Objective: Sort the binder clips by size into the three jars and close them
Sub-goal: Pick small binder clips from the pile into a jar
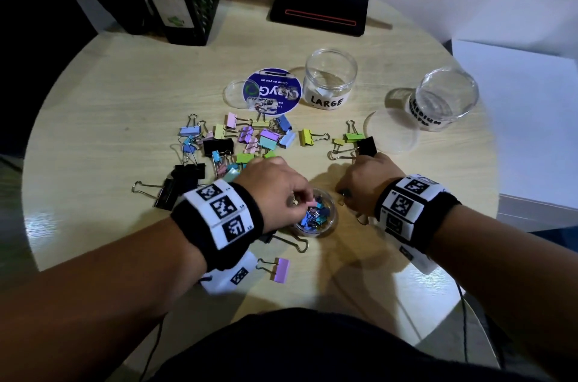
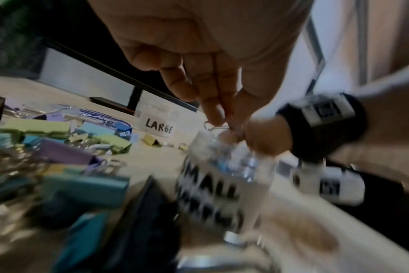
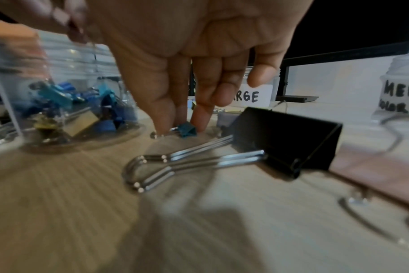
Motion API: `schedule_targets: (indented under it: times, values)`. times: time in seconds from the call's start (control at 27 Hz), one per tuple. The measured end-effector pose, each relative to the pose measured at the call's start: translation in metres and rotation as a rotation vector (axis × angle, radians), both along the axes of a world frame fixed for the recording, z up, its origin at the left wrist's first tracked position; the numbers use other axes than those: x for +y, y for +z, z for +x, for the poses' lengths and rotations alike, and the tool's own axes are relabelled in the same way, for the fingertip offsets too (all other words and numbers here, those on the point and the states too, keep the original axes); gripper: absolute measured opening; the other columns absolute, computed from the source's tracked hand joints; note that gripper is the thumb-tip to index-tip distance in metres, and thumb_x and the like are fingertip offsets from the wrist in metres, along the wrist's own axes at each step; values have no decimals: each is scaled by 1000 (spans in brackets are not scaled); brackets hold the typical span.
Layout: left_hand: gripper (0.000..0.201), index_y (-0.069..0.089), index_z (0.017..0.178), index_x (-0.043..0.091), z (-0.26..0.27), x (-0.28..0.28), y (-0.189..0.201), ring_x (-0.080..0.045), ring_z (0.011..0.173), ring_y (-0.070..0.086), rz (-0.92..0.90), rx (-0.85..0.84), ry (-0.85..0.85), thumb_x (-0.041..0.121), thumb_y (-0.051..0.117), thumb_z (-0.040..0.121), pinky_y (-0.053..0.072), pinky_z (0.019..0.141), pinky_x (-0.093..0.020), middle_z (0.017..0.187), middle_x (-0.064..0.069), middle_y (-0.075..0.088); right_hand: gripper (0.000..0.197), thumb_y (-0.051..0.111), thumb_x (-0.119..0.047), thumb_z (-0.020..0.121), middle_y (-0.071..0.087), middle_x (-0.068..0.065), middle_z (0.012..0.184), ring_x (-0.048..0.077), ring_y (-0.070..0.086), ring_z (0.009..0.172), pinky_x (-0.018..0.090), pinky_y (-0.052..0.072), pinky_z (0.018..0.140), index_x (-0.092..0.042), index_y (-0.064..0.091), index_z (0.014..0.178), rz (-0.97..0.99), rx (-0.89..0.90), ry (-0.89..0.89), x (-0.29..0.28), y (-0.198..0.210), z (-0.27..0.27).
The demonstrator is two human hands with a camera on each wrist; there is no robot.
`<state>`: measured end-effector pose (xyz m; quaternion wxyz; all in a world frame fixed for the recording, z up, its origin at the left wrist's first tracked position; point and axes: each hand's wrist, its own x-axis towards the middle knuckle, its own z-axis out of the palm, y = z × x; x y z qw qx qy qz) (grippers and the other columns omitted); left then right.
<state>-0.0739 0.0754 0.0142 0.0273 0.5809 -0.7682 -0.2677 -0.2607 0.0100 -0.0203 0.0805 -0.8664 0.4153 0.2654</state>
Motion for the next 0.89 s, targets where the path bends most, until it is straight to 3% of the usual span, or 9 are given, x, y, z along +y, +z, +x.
schedule_targets:
  times: [0.11, 0.26, 0.37, 0.52, 0.67, 0.78, 0.89]
  values:
    - [29, 62, 111, 38, -1, 4, -11, -10, 108, 43, 13, -137, -109, 51, 53, 86, 29, 100, -34, 106, 19, 59, 14, 58, -25, 82, 62, -2, 91, 23, 50, 99, 36, 36, 86, -28, 64, 94, -20, 39, 28, 2, 2, 2]
    - [52, 53, 122, 39, 5, 4, -14, -10, 116, 39, 9, -87, -25, 59, 63, 75, 27, 101, -32, 125, 18, 51, 16, 60, -31, 84, 61, 2, 93, 23, 51, 99, 35, 37, 88, -21, 63, 95, -24, 46, 15, 4, 1, 3]
    - [72, 42, 133, 39, 5, 5, -13, -11, 123, 34, 55, -184, -47, 66, 63, 70, 22, 104, -32, 135, 19, 44, 12, 61, -33, 80, 58, -1, 84, 22, 51, 94, 33, 37, 85, -22, 57, 83, -18, 25, -21, 5, 0, 2]
    - [75, 38, 136, 38, 4, 6, -18, -12, 125, 33, 48, -224, -30, 69, 59, 72, 21, 105, -34, 137, 17, 43, 20, 61, -37, 79, 62, -2, 90, 19, 52, 89, 29, 43, 80, -24, 63, 94, -34, -232, -206, 3, 14, -1]
    - [74, 40, 136, 35, 5, 0, -22, -13, 124, 36, 62, -196, 49, 67, 60, 72, 25, 105, -37, 136, 15, 45, 22, 66, -30, 74, 68, -4, 86, 19, 55, 87, 26, 38, 71, -20, 69, 93, -100, -605, -135, 10, 30, 7]
    - [72, 43, 134, 34, 6, -5, -21, -13, 122, 38, 57, -201, 62, 66, 61, 71, 27, 103, -35, 136, 16, 45, 22, 67, -35, 73, 70, -3, 85, 22, 54, 83, 34, 46, 75, -21, 71, 90, -85, -627, -11, 17, 23, 17]
    - [75, 44, 134, 35, 11, -8, -15, -12, 124, 39, 113, -187, 45, 71, 58, 70, 28, 105, -35, 136, 15, 46, 23, 62, -40, 81, 69, -4, 93, 19, 53, 88, 35, 46, 78, -23, 70, 94, -133, -652, -65, 3, 14, 16]
